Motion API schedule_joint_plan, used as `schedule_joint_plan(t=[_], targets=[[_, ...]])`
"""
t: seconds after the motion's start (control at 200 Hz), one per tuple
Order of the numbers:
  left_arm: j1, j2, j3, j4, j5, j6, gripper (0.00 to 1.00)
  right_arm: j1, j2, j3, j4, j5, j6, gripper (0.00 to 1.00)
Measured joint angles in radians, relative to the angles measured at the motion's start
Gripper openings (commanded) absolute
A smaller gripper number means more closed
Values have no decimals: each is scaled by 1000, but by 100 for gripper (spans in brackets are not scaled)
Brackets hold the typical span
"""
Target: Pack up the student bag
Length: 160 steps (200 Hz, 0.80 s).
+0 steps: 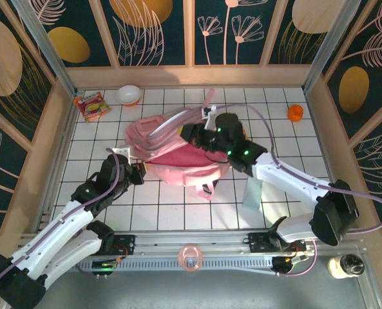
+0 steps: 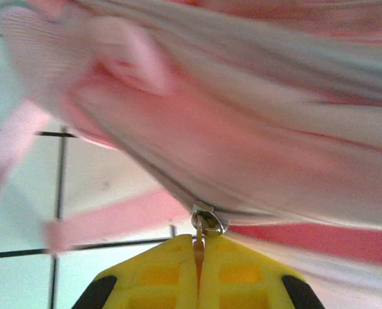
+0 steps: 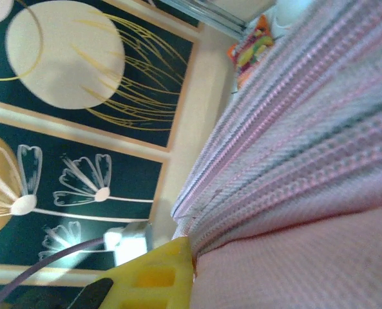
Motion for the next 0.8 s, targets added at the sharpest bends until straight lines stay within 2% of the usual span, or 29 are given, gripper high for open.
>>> schedule_joint_plan(t=[0.16, 0.27, 0.35, 0.425, 0.58, 0.801], targets=[[116, 51, -10, 87, 15, 51, 0, -79, 0, 81, -98, -173, -50, 0], [190, 112, -16, 157, 37, 80, 0, -110, 2, 132, -173, -226, -81, 0], [225, 146, -16, 204, 65, 94, 7, -116, 8, 158, -211, -238, -95, 0], [238, 160, -14, 227, 77, 107, 11, -113, 14, 161, -215, -238, -95, 0], [253, 153, 3, 215, 56, 116, 39, -82, 31, 151, -154, -201, -64, 0], [261, 87, 146, 159, 38, 101, 52, 27, 70, 125, -34, -37, 0, 0]])
